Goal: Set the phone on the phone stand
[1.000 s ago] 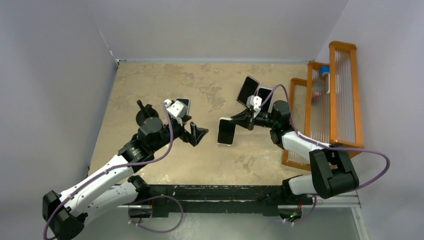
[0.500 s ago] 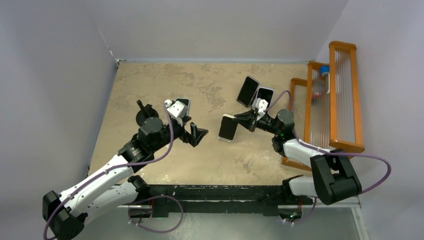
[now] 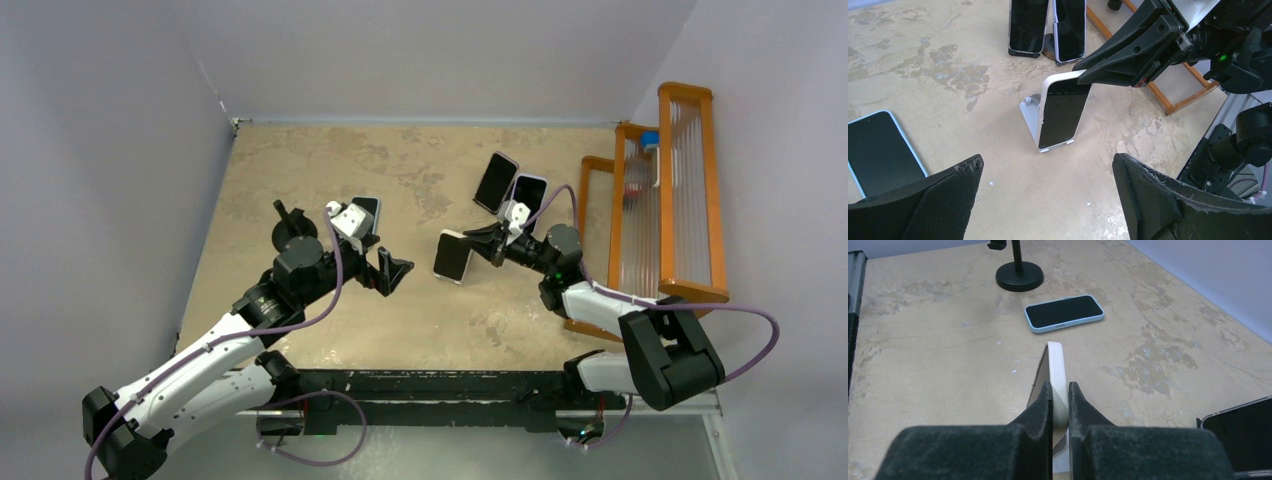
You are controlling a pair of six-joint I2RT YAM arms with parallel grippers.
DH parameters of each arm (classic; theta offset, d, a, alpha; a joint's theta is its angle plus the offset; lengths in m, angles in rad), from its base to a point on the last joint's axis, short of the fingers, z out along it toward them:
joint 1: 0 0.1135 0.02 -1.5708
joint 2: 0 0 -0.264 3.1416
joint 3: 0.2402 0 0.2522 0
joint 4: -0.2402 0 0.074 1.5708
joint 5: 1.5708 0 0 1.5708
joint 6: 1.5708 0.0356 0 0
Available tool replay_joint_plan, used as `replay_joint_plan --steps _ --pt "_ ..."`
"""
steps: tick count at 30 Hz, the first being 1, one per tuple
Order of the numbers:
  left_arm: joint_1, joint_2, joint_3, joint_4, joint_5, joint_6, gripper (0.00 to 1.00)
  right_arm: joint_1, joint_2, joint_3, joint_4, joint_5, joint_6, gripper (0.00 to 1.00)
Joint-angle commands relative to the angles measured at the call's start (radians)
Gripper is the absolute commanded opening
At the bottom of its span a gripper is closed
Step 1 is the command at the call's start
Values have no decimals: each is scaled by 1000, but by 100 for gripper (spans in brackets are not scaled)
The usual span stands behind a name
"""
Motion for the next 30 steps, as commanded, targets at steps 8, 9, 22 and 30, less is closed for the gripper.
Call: replay_joint_plan --steps 8,9,22,30 --pt "3 -19 17 -2 3 1 100 9 -89 17 -15 74 -52 0" --pt "4 -19 16 -2 5 1 100 8 -99 18 -23 73 -52 0" --pt "3 -19 11 -3 8 -5 100 7 -90 17 -29 65 -55 0" --pt "4 -27 6 -8 7 -11 100 7 -41 -1 27 59 -27 0"
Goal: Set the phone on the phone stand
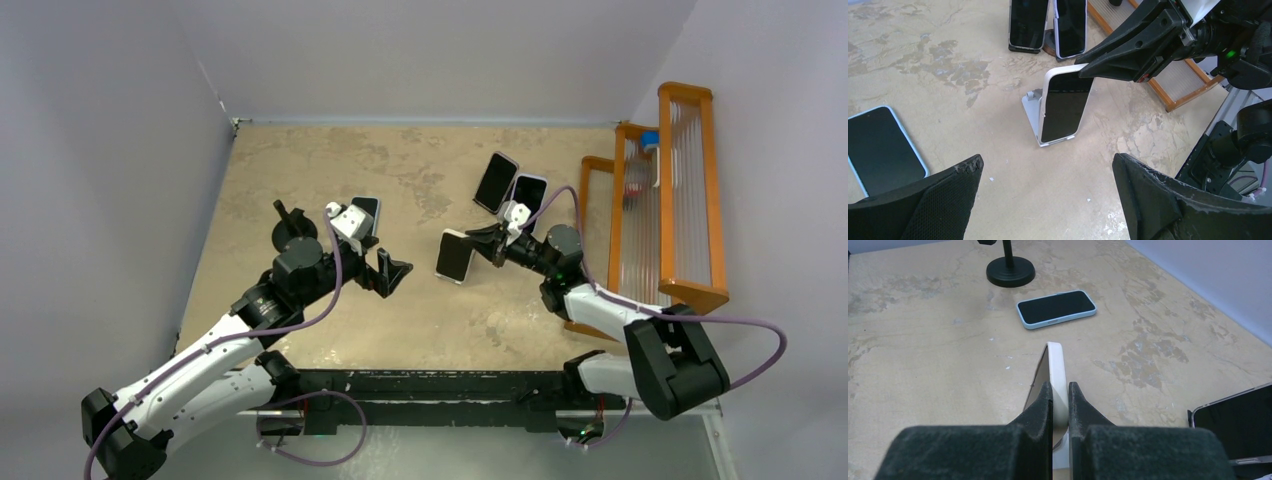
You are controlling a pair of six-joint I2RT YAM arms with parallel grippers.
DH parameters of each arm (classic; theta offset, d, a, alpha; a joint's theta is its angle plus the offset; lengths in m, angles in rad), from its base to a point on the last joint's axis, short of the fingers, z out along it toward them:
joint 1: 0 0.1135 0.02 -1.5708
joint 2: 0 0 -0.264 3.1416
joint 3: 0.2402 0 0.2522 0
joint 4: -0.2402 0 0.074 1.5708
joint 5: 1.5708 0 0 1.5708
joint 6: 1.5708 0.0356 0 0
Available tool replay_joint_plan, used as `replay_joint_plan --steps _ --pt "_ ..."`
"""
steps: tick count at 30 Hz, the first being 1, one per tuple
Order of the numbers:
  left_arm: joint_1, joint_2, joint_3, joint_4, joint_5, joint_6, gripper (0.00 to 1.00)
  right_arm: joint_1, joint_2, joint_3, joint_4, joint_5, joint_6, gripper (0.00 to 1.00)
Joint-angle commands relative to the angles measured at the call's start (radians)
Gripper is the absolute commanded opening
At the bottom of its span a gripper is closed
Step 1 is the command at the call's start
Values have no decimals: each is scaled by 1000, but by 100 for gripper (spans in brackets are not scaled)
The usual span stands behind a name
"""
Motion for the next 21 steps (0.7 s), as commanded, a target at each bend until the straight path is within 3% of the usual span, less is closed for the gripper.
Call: replay_joint_plan --steps 1,12,15,19,20,21 --pt "4 -17 5 14 6 -11 100 1 15 0 109 9 15 0" --pt "4 -19 6 8 2 -12 100 10 71 -5 130 16 34 0" --pt "4 -21 8 3 -1 -10 100 10 50 -1 113 41 22 24" --pt "3 -25 14 1 -10 -5 100 10 -2 18 62 78 19 42" --pt "3 -27 14 0 -12 -5 100 10 -11 20 49 87 26 65" --pt "4 -29 13 1 -12 -5 100 10 -20 18 42 107 34 70"
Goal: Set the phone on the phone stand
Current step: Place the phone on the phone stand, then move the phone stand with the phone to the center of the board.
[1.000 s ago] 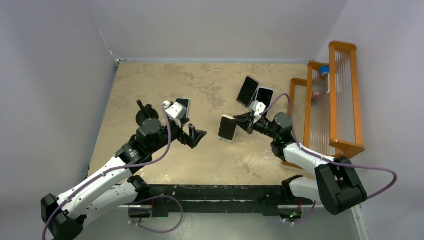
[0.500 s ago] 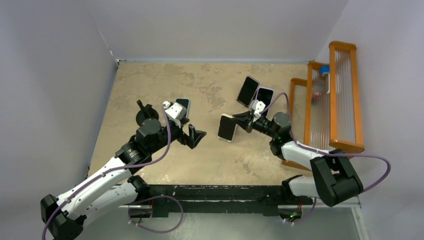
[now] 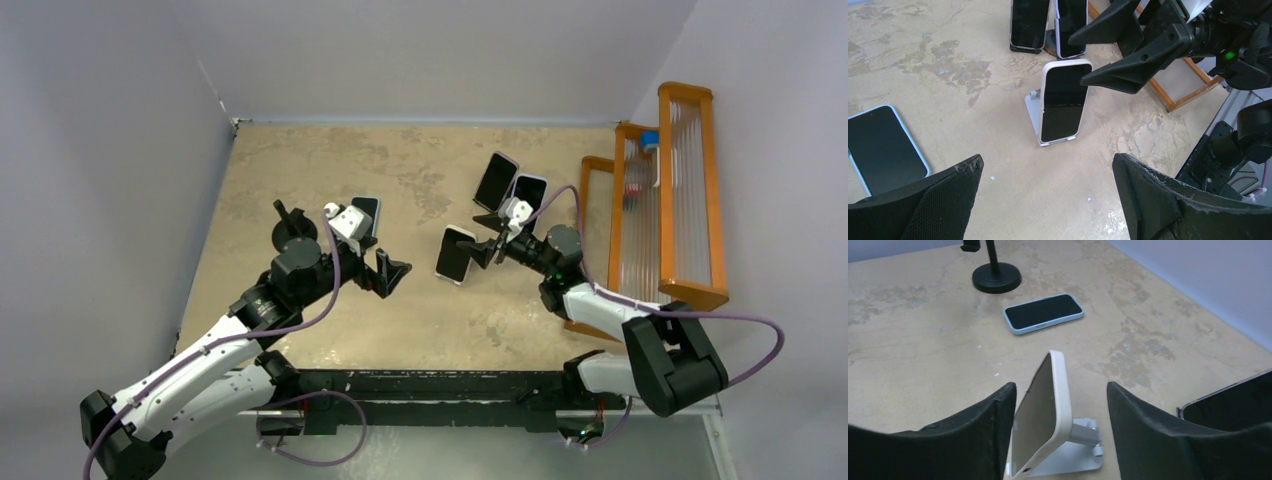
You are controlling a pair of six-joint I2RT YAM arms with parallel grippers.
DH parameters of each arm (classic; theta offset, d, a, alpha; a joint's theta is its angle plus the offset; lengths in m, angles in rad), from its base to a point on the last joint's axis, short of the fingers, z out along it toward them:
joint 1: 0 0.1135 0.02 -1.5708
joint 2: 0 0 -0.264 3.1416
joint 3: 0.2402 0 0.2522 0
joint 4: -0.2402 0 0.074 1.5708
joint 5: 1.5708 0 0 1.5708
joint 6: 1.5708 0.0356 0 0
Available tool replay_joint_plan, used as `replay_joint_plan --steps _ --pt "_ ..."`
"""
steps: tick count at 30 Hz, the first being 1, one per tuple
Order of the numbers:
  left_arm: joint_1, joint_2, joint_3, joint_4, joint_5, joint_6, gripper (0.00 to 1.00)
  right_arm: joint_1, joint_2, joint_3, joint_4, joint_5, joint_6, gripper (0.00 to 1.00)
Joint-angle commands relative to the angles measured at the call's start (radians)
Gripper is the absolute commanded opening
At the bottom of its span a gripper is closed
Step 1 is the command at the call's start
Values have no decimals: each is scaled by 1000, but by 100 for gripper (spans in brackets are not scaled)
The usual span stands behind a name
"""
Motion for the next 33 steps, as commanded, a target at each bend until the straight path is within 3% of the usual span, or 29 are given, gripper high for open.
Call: replay_joint_plan --steps 1,2,3,6,27,33 --pt "4 -19 11 10 -6 -6 100 5 -63 11 -14 69 14 72" --pt "4 -19 10 11 -4 -7 100 4 -64 0 -3 72 21 74" --pt "4 -20 8 12 -4 -10 100 5 -60 -11 24 71 55 90" --pt "4 -24 3 16 2 -15 100 5 -32 -48 85 65 132 99" --pt "3 -36 -1 9 14 -23 100 56 252 -93 291 98 258 89" --pt "4 -34 -1 11 11 -22 100 56 293 -62 271 100 244 80"
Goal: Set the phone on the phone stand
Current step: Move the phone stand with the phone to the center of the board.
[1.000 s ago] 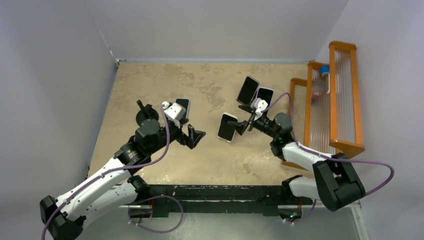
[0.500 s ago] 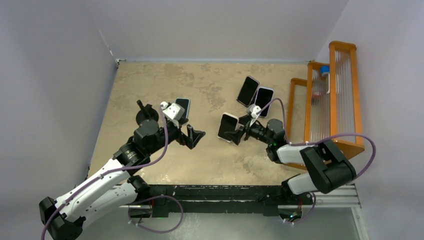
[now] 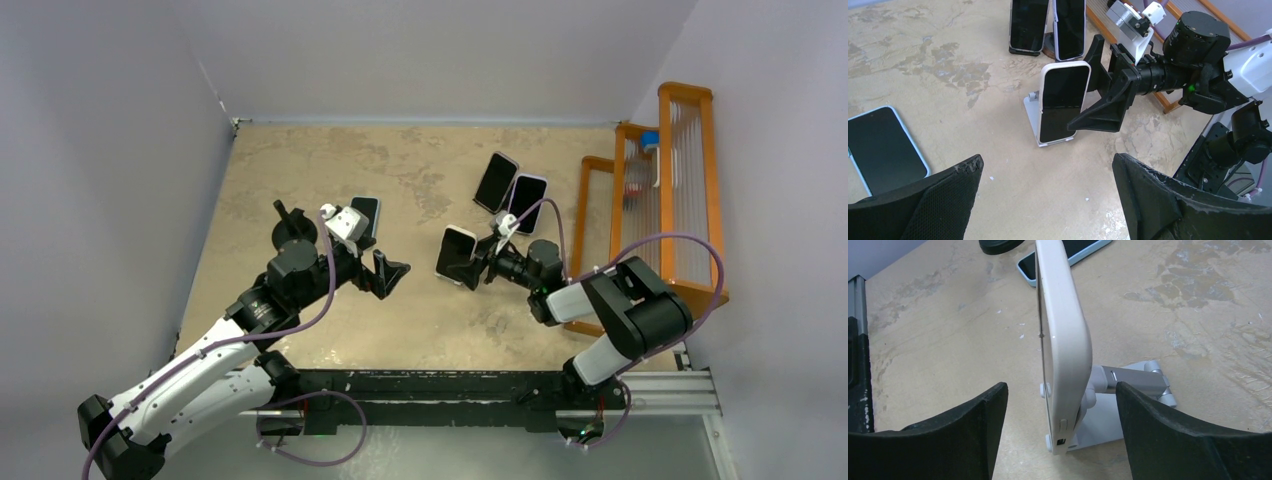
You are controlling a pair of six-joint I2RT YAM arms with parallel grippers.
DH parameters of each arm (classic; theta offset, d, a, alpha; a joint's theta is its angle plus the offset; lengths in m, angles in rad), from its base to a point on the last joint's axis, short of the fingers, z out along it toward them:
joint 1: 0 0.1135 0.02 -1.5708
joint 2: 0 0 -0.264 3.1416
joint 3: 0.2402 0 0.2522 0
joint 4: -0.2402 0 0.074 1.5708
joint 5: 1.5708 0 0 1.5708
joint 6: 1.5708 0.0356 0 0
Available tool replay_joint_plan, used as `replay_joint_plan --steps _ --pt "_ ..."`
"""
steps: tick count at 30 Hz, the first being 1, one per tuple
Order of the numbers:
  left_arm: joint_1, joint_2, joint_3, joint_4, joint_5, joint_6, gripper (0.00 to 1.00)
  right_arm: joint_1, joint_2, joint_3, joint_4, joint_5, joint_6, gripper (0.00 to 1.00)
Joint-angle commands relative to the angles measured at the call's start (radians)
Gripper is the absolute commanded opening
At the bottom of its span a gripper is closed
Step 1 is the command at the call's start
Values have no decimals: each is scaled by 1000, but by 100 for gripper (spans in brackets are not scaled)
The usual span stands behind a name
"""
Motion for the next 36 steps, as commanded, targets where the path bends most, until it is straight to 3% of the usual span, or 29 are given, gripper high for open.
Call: replay_joint_plan --steps 1,6,18,21,28,30,34,36 --pt "4 -7 0 23 9 -14 100 2 32 52 39 14 -10 77" --pt "4 -19 1 14 -3 -12 100 2 88 93 21 -6 -16 68" --pt "4 -33 2 7 -20 -8 100 2 150 149 -16 -75 -30 22" --pt "4 -41 4 4 -24 -6 100 2 171 181 -28 -113 -36 17" --pt "4 -49 7 -9 -35 0 100 2 183 255 -105 -142 -77 22" --pt "3 -47 7 -10 -35 0 100 1 178 242 -91 -133 -78 30" --pt "4 -35 4 -1 -25 -2 100 0 158 187 -52 -104 -71 65" --pt "4 -22 3 4 -16 -4 100 1 140 172 -40 -100 -72 72"
